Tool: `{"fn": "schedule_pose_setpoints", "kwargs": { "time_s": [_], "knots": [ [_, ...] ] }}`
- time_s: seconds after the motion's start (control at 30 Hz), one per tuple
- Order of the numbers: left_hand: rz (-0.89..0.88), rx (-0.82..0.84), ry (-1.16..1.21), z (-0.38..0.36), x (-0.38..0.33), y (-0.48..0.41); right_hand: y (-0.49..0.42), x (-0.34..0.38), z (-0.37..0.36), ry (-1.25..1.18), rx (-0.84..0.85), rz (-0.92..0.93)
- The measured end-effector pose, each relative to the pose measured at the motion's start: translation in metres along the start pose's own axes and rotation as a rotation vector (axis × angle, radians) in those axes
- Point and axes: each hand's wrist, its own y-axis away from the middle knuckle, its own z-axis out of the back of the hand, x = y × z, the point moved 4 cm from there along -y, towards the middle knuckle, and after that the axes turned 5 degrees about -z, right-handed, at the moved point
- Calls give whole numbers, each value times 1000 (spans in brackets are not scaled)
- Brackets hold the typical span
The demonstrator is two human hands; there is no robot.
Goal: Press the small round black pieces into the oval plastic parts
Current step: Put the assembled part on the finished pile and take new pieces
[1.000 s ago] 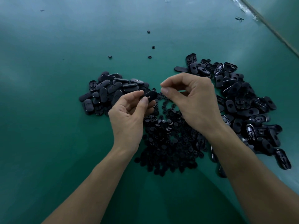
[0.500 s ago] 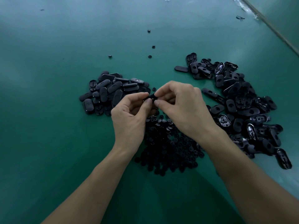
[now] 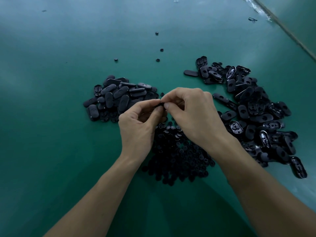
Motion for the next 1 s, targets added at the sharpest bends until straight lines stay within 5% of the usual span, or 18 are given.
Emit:
{"fn": "schedule_pose_setpoints", "kwargs": {
  "time_s": [1.0],
  "knots": [
    [-22,60,-38,-2,1,-1,-2,-6,0,-94,33,-71]
  ]
}}
